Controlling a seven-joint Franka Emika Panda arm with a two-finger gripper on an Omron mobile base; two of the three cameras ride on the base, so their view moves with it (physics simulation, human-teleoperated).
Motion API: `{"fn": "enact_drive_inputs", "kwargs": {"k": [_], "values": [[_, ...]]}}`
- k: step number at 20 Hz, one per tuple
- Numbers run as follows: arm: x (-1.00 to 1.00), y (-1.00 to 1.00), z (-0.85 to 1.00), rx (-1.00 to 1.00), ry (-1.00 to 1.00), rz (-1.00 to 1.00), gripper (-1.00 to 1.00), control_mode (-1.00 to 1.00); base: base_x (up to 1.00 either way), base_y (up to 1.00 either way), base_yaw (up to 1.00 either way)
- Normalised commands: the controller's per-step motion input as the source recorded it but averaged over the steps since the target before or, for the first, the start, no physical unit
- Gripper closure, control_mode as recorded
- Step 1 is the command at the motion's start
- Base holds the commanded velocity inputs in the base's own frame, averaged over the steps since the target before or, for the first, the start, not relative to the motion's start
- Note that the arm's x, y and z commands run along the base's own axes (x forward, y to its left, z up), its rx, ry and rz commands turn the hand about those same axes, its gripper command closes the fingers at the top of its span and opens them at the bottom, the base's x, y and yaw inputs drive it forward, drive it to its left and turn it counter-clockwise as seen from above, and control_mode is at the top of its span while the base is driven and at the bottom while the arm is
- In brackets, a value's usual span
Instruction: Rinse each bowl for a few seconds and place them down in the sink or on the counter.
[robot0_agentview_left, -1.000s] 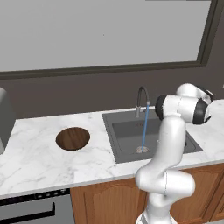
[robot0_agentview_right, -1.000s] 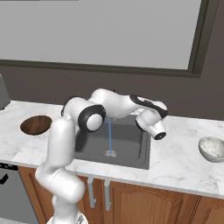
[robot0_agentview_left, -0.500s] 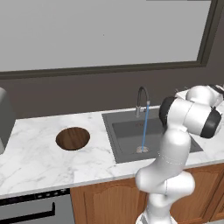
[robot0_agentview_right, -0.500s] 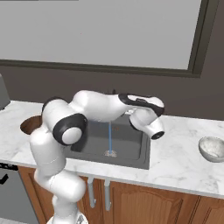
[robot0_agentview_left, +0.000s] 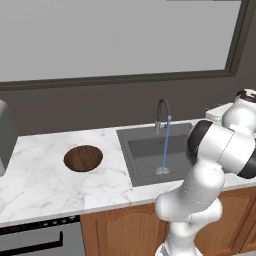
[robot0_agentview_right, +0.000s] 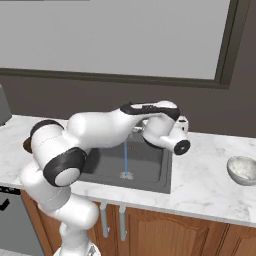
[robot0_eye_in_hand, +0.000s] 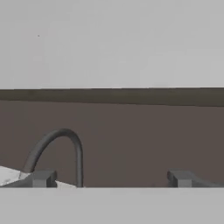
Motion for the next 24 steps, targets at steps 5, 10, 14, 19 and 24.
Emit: {"fn": "enact_drive_inputs", "kwargs": {"k": [5, 10, 14, 19, 24], "values": [[-0.23, 0.0, -0.01, -0.15, 0.36, -0.11, -1.0, -1.0, 0.0, 0.0, 0.0], [-0.12, -0.05, 0.0, -0.2, 0.37, -0.11, -1.0, -1.0, 0.0, 0.0, 0.0], [-0.02, -0.24, 0.09, -0.21, 0.37, -0.1, -1.0, -1.0, 0.0, 0.0, 0.0], [0.0, -0.39, 0.26, -0.16, 0.35, -0.1, -1.0, -1.0, 0.0, 0.0, 0.0], [-0.03, -0.51, 0.25, -0.07, 0.38, -0.13, -1.0, -1.0, 0.0, 0.0, 0.0]]}}
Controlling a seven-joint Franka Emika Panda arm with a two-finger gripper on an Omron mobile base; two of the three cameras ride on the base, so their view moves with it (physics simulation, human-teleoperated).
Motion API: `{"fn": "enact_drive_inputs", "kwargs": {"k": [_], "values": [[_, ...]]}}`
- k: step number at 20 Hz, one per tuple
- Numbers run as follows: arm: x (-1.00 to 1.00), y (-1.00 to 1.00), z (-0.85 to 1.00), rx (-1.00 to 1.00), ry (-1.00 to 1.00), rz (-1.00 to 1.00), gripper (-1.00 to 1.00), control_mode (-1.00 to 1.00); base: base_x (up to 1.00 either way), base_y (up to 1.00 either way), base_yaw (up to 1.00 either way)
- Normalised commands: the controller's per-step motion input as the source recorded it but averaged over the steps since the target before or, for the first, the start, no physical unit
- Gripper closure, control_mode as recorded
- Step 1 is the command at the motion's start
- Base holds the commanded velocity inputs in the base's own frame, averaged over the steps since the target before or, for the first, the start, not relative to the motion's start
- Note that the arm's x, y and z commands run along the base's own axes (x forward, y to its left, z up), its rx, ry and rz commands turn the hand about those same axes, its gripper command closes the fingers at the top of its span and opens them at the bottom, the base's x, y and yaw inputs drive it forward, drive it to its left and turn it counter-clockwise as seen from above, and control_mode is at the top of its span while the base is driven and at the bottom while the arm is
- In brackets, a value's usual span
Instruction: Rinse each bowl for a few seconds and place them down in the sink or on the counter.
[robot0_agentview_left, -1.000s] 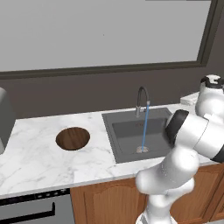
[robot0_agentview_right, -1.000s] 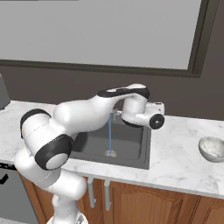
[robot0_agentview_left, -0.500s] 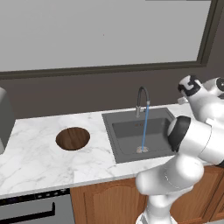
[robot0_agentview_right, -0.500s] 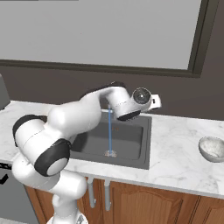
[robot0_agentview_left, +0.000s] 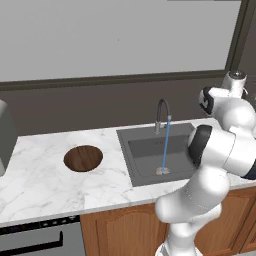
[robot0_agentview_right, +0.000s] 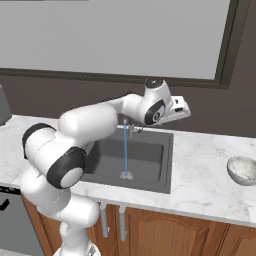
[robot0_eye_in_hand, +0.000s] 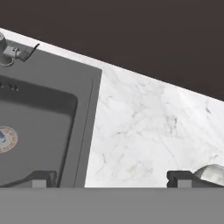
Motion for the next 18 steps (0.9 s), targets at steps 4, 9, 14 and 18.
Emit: {"fn": "enact_drive_inputs", "kwargs": {"k": [4, 9, 14, 18], "values": [[0.0, -0.59, 0.09, 0.0, 0.42, -0.17, -1.0, -1.0, 0.0, 0.0, 0.0], [0.02, -0.45, -0.04, 0.0, 0.2, -0.03, -1.0, -1.0, 0.0, 0.0, 0.0], [0.09, -0.49, -0.19, 0.01, 0.04, 0.01, -1.0, -1.0, 0.0, 0.0, 0.0], [0.01, -0.41, -0.32, 0.01, 0.02, 0.02, -1.0, -1.0, 0.0, 0.0, 0.0]]}}
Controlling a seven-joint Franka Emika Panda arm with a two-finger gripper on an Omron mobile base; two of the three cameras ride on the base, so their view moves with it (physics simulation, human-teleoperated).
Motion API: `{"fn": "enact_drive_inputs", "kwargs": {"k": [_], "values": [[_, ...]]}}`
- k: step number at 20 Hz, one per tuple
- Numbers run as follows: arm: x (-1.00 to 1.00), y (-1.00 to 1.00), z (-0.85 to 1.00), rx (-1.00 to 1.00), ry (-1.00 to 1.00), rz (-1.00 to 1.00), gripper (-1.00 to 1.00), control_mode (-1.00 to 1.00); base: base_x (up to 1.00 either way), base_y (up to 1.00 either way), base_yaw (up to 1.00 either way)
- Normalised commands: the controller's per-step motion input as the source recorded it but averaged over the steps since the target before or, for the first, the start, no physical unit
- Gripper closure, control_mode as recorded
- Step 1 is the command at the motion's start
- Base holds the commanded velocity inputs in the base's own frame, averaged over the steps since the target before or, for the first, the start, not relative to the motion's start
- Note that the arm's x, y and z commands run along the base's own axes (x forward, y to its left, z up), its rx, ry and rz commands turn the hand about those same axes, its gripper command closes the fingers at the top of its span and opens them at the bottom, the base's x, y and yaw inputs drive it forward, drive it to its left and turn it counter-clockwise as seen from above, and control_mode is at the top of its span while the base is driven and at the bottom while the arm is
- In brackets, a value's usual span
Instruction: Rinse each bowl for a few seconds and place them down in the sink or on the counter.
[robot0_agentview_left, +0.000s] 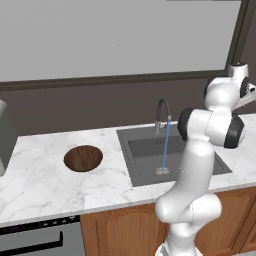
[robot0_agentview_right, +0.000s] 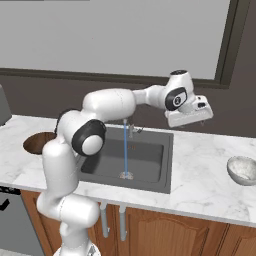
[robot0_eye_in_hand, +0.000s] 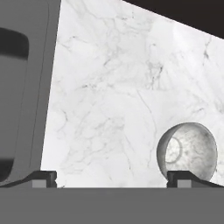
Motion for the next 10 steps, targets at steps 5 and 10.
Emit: {"fn": "enact_drive_inputs", "kwargs": {"k": [5, 10], "values": [[0.0, -0.36, -0.35, 0.0, 0.02, 0.01, -1.0, -1.0, 0.0, 0.0, 0.0], [-0.05, -0.29, -0.23, 0.0, 0.0, 0.0, -1.0, -1.0, 0.0, 0.0, 0.0]]}}
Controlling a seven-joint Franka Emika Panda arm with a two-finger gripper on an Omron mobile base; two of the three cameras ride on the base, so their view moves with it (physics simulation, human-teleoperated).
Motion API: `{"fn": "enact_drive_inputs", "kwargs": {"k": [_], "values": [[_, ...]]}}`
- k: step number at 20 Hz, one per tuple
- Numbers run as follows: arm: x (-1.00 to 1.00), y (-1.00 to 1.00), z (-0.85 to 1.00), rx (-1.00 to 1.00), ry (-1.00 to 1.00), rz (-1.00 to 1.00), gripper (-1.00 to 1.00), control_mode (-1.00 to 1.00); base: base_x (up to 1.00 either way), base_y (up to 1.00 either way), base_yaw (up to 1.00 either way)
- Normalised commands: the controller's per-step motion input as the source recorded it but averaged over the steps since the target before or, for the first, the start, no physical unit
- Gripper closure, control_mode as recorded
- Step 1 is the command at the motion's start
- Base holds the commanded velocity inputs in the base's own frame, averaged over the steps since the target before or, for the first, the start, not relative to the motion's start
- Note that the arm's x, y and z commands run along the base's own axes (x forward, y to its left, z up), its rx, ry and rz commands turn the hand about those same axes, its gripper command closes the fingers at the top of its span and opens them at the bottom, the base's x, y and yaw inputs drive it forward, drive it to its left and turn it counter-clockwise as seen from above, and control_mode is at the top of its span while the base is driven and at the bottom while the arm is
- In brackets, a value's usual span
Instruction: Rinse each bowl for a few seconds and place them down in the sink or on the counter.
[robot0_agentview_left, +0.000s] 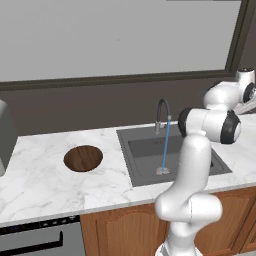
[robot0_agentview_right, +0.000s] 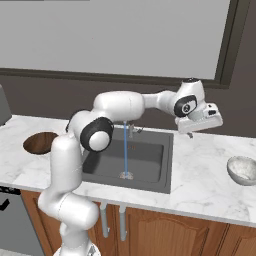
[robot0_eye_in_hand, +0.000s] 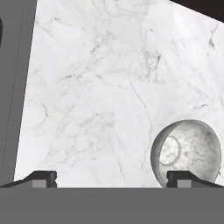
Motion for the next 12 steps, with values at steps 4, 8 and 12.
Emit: {"fn": "enact_drive_inputs", "kwargs": {"k": [4, 8, 12], "values": [[-0.19, -0.32, -0.24, 0.0, 0.0, 0.0, -1.0, -1.0, 0.0, 0.0, 0.0], [-0.27, -0.18, -0.28, -0.02, 0.0, 0.0, -1.0, -1.0, 0.0, 0.0, 0.0], [-0.33, -0.08, -0.29, -0.08, -0.04, 0.0, -1.0, -1.0, 0.0, 0.0, 0.0]]}}
